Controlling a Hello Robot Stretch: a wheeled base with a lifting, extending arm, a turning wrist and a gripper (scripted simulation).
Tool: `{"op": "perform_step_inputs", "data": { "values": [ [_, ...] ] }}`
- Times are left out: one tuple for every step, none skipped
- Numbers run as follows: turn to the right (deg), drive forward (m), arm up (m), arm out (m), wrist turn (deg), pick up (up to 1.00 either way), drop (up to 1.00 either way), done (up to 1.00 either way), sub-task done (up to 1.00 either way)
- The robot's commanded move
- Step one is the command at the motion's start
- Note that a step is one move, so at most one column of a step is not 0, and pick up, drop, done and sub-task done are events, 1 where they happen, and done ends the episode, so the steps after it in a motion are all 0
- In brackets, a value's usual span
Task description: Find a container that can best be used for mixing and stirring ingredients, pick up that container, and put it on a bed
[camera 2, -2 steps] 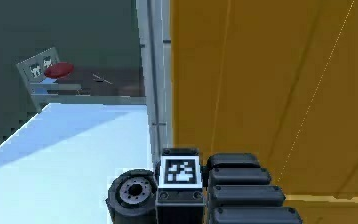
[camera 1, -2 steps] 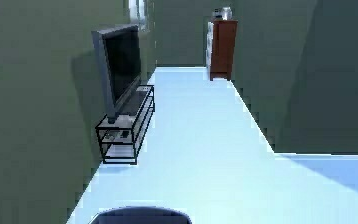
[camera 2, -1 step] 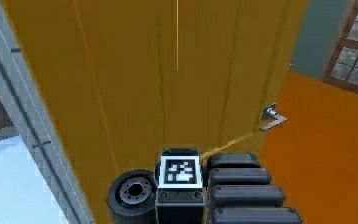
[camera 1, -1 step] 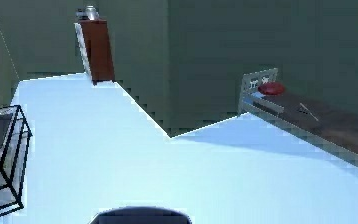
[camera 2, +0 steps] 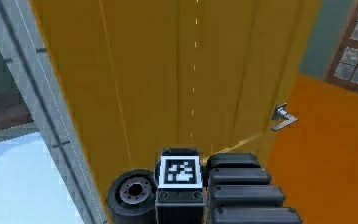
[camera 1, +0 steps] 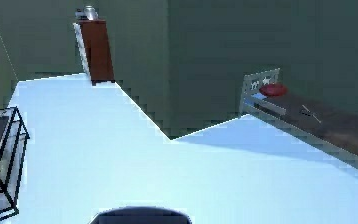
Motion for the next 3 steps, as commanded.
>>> {"op": "perform_step_inputs", "data": {
  "values": [
    [18.0, 0.00, 0.00, 0.00, 0.0, 0.00, 0.00, 0.00, 0.00],
    [0.0, 0.45, 0.00, 0.00, 0.0, 0.00, 0.00, 0.00, 0.00],
    [12.0, 0.00, 0.00, 0.00, 0.0, 0.00, 0.00, 0.00, 0.00]
  ]
}}
